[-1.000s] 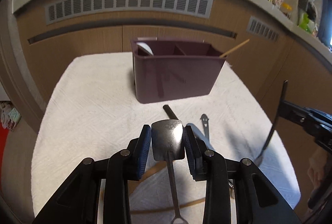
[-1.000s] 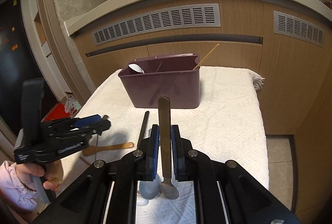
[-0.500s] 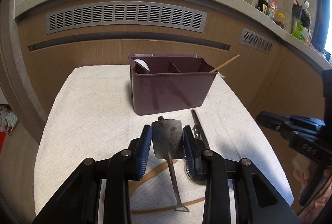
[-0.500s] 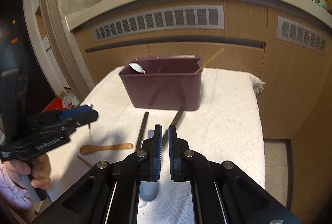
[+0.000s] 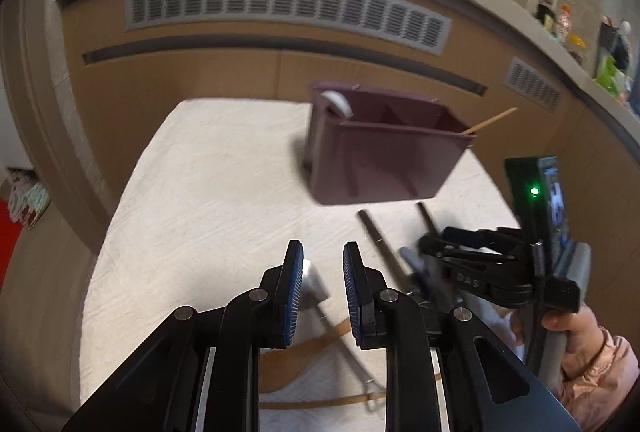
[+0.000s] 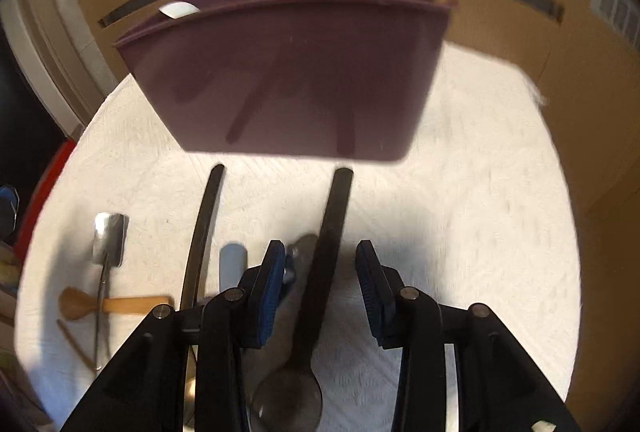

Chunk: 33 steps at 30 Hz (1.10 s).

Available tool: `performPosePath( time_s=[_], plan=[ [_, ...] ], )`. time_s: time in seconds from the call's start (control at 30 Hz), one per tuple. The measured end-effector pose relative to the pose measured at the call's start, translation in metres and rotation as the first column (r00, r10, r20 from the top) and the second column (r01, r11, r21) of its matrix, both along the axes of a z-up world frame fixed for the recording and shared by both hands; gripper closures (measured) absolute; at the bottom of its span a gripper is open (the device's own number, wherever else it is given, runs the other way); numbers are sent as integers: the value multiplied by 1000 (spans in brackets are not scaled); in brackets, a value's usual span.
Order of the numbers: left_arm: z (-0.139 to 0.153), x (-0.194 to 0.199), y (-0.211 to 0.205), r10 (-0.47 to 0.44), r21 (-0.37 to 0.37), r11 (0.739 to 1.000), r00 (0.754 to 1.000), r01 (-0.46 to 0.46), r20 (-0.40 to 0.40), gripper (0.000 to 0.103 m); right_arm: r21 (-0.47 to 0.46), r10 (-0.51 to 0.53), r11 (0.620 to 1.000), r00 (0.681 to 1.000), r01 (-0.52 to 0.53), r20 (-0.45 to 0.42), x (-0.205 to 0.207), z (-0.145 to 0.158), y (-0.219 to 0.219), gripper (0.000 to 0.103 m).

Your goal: Organize utensils

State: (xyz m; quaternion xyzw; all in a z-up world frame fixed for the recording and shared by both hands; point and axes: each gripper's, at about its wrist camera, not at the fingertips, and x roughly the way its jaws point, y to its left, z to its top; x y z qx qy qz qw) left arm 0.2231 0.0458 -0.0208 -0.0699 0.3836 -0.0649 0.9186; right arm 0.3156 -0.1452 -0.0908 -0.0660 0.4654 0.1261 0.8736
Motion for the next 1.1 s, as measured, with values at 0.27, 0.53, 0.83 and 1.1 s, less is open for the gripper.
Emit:
performPosePath(
  time_s=[0.27,0.53,0.83,1.1],
  plan=[
    [-42,22,13,29,-90,995,976,-50,-217,50,6,61,998,998,-61,10,-31,9,-7,93],
    [-64,57,-23,64,91,995,952,-39,-299,49,125,-9,992,992,-7,126,-68,58,-48,93],
    [-48,26,-41,-2,144,989,993,20,-118,100,158,-13,987,973,-24,230,-86,85,-51,93],
    [-15,1,-23,0,45,999,994,5,-106,97,169,-3,985,970,-39,245,-99,88,-51,93]
  ],
)
